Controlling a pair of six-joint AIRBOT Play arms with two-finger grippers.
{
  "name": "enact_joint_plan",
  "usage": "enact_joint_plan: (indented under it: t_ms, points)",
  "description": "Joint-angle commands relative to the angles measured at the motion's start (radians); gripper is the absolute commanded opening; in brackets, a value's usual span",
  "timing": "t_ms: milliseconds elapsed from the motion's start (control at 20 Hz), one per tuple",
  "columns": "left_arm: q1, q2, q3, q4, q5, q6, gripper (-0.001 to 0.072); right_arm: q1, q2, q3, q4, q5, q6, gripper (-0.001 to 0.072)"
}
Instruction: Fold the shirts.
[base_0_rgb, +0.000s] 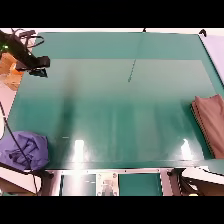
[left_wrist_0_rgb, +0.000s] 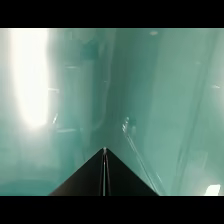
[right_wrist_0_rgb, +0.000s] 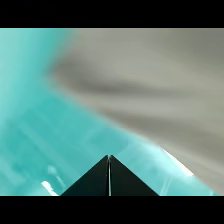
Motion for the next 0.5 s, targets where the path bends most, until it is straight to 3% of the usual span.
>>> enact_joint_plan:
  t_ms: [0, 300, 450]
  points:
    - [-0.082, 0.057, -0.077, -0.006, -0.018, 0.003, 0.0032, 0.279, 0.093, -0.064, 0.039, -0.149, -0.138, 0.0015]
    - [-0.176, 0.529, -0.761, -0.085, 0.222, -0.041, 0.0032, 0.651, 0.463, -0.632, 0.011, -0.299, -0.146, 0.0016]
    - [-0.176, 0.703, -0.997, -0.1, 0.297, -0.053, 0.0032, 0.778, 0.515, -0.718, 0.037, -0.354, -0.146, 0.0018]
